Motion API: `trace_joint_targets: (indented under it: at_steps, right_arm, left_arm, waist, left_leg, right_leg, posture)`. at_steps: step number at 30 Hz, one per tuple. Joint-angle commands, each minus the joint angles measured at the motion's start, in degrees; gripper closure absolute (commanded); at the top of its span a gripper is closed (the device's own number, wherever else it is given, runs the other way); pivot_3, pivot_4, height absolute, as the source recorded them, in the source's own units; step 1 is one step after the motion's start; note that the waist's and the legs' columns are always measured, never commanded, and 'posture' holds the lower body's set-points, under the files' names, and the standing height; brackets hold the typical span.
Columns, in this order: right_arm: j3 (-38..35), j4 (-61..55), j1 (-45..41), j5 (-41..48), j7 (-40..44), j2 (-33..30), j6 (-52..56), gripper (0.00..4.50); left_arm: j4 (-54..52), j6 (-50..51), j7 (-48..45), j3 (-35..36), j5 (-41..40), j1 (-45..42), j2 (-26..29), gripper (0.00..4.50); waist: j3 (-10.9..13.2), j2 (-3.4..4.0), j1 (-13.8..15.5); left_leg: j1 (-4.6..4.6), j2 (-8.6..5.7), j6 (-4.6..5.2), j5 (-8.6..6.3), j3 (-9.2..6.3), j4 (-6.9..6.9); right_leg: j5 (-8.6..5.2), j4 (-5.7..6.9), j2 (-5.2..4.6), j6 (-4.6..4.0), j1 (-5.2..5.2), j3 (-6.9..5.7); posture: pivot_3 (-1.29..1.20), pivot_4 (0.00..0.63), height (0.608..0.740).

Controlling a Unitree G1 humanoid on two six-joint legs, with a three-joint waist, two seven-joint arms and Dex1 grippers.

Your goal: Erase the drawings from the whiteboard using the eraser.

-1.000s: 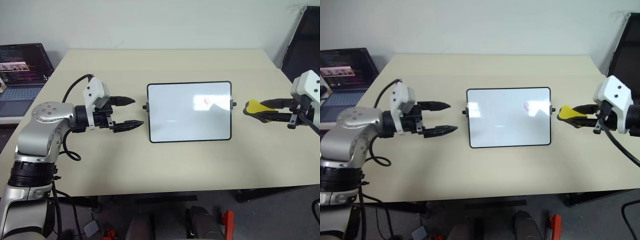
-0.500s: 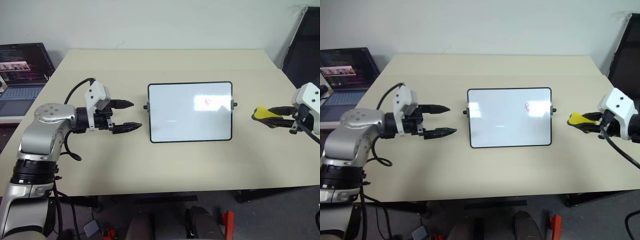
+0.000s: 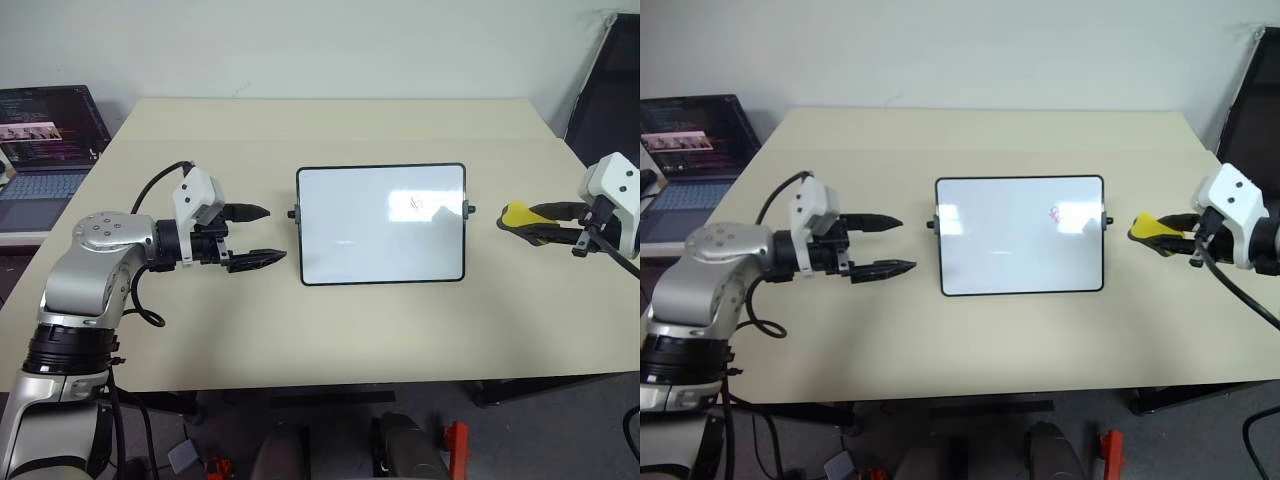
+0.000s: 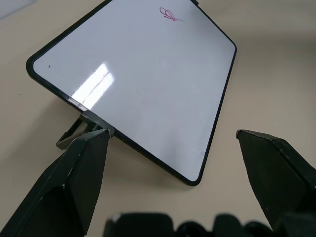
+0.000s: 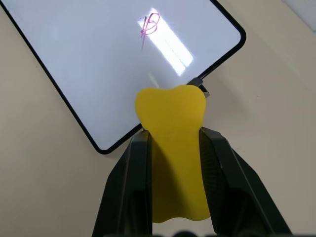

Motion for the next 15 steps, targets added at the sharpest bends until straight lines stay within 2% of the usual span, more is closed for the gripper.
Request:
trace_joint_targets:
  at_steps: [1, 5, 9, 12, 15]
  right_arm:
    - [-0.9, -0.9, -1.0, 0.5, -0.1, -0.4, -1.1, 3.5]
    - [-0.8, -1.9, -2.7, 1.8, -1.2, 1.0, -0.5, 3.5]
    - [0.9, -3.5, -9.0, 3.1, -9.0, 11.0, 0.5, 3.5]
    - [6.2, -0.7, -13.6, -4.8, -23.0, 21.5, 0.3, 3.51]
    - [9.3, 2.8, -14.0, -10.8, -28.6, 24.1, -1.3, 3.51]
  left_arm:
    - [-1.3, -0.6, 0.3, 1.7, -0.7, -1.4, 0.1, 0.0]
    - [-1.2, -0.7, 0.1, 1.5, -0.7, -1.5, -0.1, 0.0]
    - [-0.8, -1.2, -0.1, 0.5, 0.1, -1.4, -0.4, 0.0]
    - [0.0, -1.6, -0.3, 0.2, 0.8, -1.2, -0.7, 0.0]
    - [-0.5, -1.1, -0.2, 0.6, 0.5, -1.2, -0.7, 0.0]
  waist:
    - [0.0, 0.0, 0.0]
    - [0.0, 0.0, 0.0]
    - [0.0, 0.01, -0.6]
    - [0.0, -0.01, -0.8]
    - [0.0, -0.01, -0.2]
  left_leg:
    - [0.0, 0.0, 0.0, 0.0, -0.01, 0.0]
    - [-0.01, 0.0, 0.0, 0.0, 0.01, 0.0]
    - [0.06, 0.03, 0.0, 0.0, 0.01, 0.02]
    - [0.08, 0.05, -0.01, 0.01, -0.01, 0.03]
    - [0.0, 0.0, -0.02, 0.02, -0.01, 0.04]
  right_leg:
    - [0.0, 0.0, 0.0, 0.0, 0.0, -0.01]
    - [0.0, 0.0, 0.0, 0.0, 0.0, 0.01]
    - [0.01, 0.05, 0.03, -0.01, 0.01, 0.04]
    - [0.02, 0.14, 0.08, -0.03, 0.0, 0.06]
    - [0.02, 0.27, 0.03, -0.03, -0.11, 0.05]
  posture:
    - [0.0, 0.15, 0.74]
    - [0.0, 0.15, 0.74]
    - [0.0, 0.15, 0.74]
    - [0.0, 0.15, 0.74]
    - [0.0, 0.15, 0.74]
